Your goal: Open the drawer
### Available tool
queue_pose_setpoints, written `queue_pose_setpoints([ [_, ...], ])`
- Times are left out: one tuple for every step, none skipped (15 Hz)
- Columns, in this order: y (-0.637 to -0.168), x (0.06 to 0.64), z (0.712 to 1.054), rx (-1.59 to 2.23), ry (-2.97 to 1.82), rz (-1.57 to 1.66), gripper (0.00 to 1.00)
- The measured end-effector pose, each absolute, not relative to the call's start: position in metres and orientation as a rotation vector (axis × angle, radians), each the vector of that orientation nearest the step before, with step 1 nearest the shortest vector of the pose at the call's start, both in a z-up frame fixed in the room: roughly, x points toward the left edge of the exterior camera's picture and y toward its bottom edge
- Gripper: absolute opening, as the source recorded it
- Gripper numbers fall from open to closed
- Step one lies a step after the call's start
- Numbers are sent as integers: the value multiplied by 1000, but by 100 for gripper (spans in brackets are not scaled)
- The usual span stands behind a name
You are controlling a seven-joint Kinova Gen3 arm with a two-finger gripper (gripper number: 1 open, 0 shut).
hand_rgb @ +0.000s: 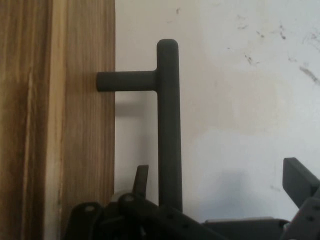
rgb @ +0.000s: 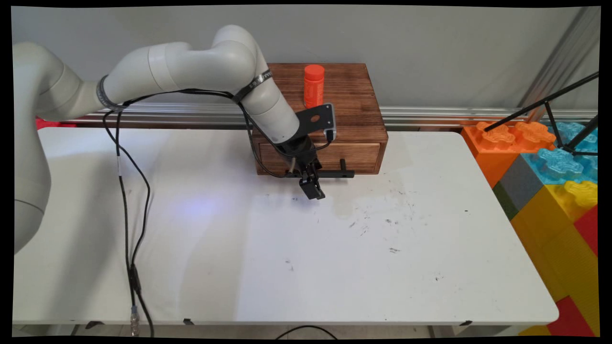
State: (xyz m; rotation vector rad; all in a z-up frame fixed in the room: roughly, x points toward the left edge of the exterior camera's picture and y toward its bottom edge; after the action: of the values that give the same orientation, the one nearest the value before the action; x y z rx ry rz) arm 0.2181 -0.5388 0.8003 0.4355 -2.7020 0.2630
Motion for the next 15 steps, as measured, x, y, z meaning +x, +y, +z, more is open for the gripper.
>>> queue_pose_setpoints([
  [-540, 217, 798, 437, -2702, 259, 100],
  [-541, 216, 796, 440, -2703, 255, 100],
  [-542, 215, 793, 443, -2703, 252, 100],
  [-543, 214, 791, 447, -2703, 249, 100],
  [-544, 213, 788, 451, -2703, 245, 100],
  [-544, 212, 786, 454, -2703, 243, 100],
  [-545, 211, 783, 458, -2703, 240, 100],
  [-545, 210, 781, 462, -2703, 238, 100],
  [-546, 209, 778, 465, -2703, 236, 100],
  [-546, 207, 776, 468, -2702, 235, 100],
  [-546, 206, 774, 473, -2701, 235, 100],
  [-546, 205, 773, 479, -2701, 236, 100],
  [-546, 203, 771, 486, -2699, 236, 100],
  [-546, 201, 770, 492, -2698, 234, 100],
  [-545, 199, 769, 497, -2697, 233, 100],
])
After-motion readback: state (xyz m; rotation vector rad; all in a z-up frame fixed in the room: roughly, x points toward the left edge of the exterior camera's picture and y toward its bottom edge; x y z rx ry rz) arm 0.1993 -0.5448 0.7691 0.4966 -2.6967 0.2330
